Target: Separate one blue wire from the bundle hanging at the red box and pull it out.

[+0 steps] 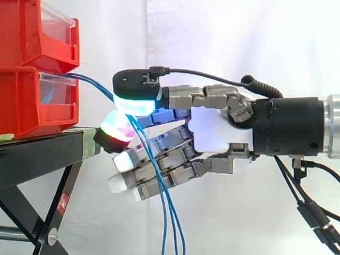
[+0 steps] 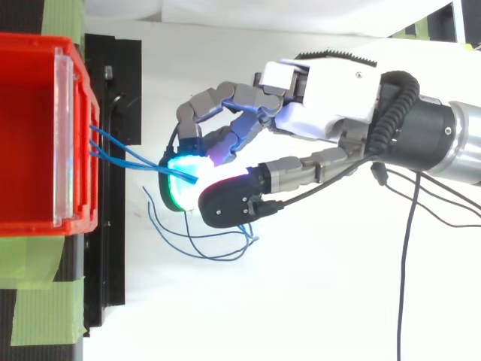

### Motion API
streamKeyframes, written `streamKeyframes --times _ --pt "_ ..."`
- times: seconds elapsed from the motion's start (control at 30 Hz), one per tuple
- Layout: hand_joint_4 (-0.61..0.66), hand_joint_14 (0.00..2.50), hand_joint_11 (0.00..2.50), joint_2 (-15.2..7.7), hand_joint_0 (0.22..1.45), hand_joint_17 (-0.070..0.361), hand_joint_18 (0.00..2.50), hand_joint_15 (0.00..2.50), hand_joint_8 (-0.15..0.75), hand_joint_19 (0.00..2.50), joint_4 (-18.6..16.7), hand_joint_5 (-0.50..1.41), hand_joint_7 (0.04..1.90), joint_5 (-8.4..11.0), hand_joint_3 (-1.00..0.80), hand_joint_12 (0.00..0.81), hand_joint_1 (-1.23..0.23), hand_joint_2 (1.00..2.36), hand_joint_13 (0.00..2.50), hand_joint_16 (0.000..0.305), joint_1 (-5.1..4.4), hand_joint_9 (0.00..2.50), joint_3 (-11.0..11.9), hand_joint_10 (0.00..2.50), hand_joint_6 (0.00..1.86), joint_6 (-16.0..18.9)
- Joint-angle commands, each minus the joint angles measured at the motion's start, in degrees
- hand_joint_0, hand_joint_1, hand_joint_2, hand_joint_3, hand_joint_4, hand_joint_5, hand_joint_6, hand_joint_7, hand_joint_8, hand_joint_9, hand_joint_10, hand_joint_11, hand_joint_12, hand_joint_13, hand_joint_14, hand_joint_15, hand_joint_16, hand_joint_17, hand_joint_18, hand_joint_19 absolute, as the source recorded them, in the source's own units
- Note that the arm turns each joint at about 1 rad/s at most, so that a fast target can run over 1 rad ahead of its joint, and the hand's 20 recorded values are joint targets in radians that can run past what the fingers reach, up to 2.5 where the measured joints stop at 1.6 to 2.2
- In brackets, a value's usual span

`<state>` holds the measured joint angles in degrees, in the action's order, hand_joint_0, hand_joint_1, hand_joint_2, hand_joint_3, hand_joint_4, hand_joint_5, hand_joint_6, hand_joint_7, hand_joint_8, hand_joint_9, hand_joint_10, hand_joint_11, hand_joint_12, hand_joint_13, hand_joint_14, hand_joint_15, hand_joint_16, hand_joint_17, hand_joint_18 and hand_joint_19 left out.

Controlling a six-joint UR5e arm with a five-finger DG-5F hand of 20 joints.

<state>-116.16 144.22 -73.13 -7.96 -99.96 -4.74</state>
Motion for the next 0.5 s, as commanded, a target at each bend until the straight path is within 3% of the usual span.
streamKeyframes --times 0.0,0.03,0.13,0.47 --pt "0.08 0.01 0.46 -0.03 0.54 0.156 0.6 0.65 0.438 0.09 0.8 -0.14 1.31 0.0 0.21 0.486 -0.62 1.21 1.14 0.069 -0.12 0.78 0.03 0.01 0.89 2.19" --pt "0.08 0.02 0.47 -0.03 0.54 0.156 0.59 0.71 0.436 0.09 1.86 -0.14 1.31 -0.09 0.21 0.486 -0.62 1.2 1.16 0.069 -0.21 0.78 0.03 0.01 0.89 4.21" --pt "0.08 0.02 0.46 -0.03 0.55 0.155 0.59 0.92 0.436 0.1 2.91 -0.14 1.3 -0.09 0.22 0.505 -0.63 1.17 1.23 0.069 -0.3 0.77 -0.06 0.01 0.89 5.62" --pt "0.09 0.0 0.48 -0.03 0.56 0.16 0.61 1.28 0.432 0.15 3.0 -0.14 1.3 -0.09 0.22 0.492 -0.64 1.13 1.38 0.071 -0.3 0.76 -0.06 0.01 0.89 5.88"
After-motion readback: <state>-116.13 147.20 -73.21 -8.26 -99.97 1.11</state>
